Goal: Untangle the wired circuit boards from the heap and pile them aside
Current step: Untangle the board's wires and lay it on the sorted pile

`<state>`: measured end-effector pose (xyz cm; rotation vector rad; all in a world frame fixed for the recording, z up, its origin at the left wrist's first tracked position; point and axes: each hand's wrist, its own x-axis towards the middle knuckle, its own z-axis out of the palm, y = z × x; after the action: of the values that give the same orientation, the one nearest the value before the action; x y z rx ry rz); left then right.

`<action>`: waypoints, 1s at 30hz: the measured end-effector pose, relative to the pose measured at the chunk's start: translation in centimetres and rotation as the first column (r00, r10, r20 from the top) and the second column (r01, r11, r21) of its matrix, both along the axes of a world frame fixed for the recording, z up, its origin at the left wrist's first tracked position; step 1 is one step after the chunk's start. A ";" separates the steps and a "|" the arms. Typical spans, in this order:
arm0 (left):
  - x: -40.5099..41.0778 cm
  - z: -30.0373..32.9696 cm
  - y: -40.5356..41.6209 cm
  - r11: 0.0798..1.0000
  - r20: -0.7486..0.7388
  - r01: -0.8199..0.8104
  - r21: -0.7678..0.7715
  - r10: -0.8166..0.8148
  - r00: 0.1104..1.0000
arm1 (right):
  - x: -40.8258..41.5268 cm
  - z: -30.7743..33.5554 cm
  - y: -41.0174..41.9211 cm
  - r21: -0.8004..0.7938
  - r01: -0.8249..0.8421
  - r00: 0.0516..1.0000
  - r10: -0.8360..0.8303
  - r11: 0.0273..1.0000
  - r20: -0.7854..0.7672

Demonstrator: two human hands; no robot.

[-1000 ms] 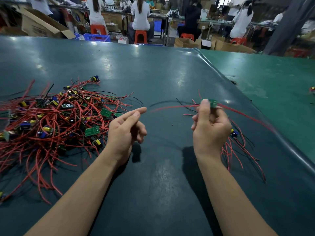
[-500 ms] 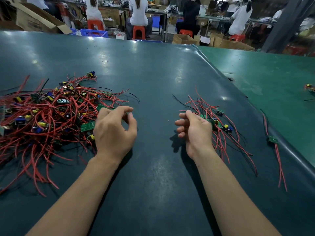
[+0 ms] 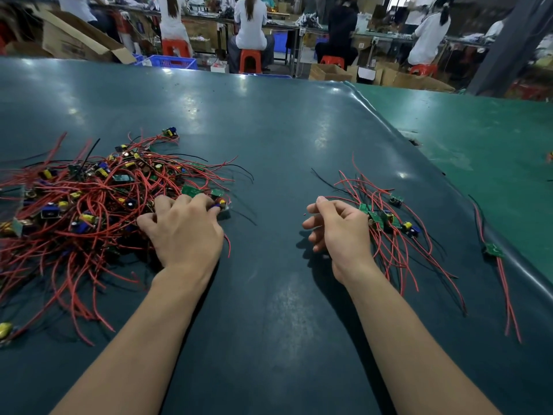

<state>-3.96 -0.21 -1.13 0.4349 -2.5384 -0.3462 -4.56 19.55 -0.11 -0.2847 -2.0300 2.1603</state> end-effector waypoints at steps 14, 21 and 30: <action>1.4 0.5 3.0 0.677 -0.655 0.714 -0.178 -0.623 0.428 | 1.2 -0.1 -1.6 0.109 -0.386 0.886 0.401 0.916 -0.231; 1.7 0.9 3.2 0.763 -0.685 0.615 -0.200 -0.557 0.469 | 0.8 0.4 -1.4 -0.095 -0.241 0.954 0.218 0.966 -0.206; 1.0 -0.2 4.1 0.591 -0.262 0.770 0.241 -0.724 0.638 | 0.9 1.0 -1.3 -0.308 -0.201 0.980 0.187 0.930 -0.074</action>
<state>-2.97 3.89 -1.31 -0.5960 -2.3900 -1.0936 -3.69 18.27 0.84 -0.0743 -1.7500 2.5873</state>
